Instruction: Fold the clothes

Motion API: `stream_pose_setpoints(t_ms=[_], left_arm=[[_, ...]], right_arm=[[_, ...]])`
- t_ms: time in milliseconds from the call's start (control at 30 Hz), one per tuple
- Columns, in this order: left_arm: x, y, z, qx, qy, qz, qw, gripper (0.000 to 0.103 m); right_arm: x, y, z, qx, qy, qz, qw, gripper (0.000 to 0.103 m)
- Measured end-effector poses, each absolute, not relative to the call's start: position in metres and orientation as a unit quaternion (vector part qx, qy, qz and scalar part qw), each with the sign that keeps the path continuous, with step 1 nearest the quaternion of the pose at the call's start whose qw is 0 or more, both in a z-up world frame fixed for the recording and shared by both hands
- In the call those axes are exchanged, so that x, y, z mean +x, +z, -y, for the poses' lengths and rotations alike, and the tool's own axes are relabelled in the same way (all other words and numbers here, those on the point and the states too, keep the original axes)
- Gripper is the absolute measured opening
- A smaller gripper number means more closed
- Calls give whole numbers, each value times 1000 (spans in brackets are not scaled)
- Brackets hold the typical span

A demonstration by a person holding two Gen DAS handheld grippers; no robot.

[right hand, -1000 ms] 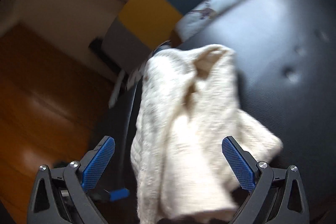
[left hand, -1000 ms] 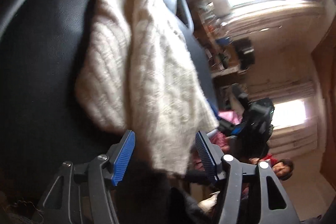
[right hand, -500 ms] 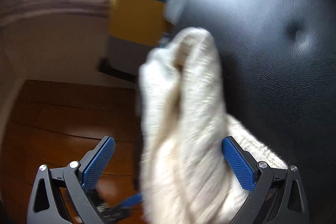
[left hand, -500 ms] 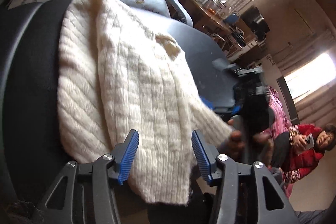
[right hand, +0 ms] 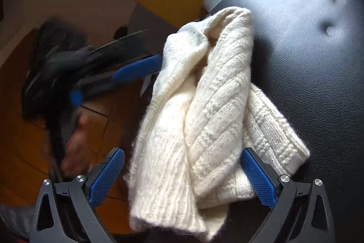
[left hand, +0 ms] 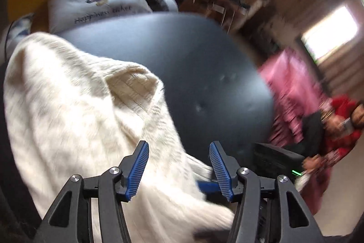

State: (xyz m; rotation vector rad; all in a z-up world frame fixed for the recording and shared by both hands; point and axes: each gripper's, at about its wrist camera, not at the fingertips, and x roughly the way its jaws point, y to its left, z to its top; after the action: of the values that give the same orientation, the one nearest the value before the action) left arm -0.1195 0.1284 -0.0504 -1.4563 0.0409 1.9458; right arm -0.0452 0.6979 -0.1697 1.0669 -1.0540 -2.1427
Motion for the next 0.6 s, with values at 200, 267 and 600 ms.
stream_pose_setpoints(t_ms=[200,267,600], left_arm=[[-145,-90,-162,-592,725,-114,332,55],[-146,-102,-168,-604,713,-126,332,55],[-107,-87,-124,-554,735,-60,386,11]], right_arm=[[-25,-152,-660,396,-807,352,263,103],[-20,-143,-649,395,-812,339,265,103],[-6,-116,-640,392,-813,335,272,103]])
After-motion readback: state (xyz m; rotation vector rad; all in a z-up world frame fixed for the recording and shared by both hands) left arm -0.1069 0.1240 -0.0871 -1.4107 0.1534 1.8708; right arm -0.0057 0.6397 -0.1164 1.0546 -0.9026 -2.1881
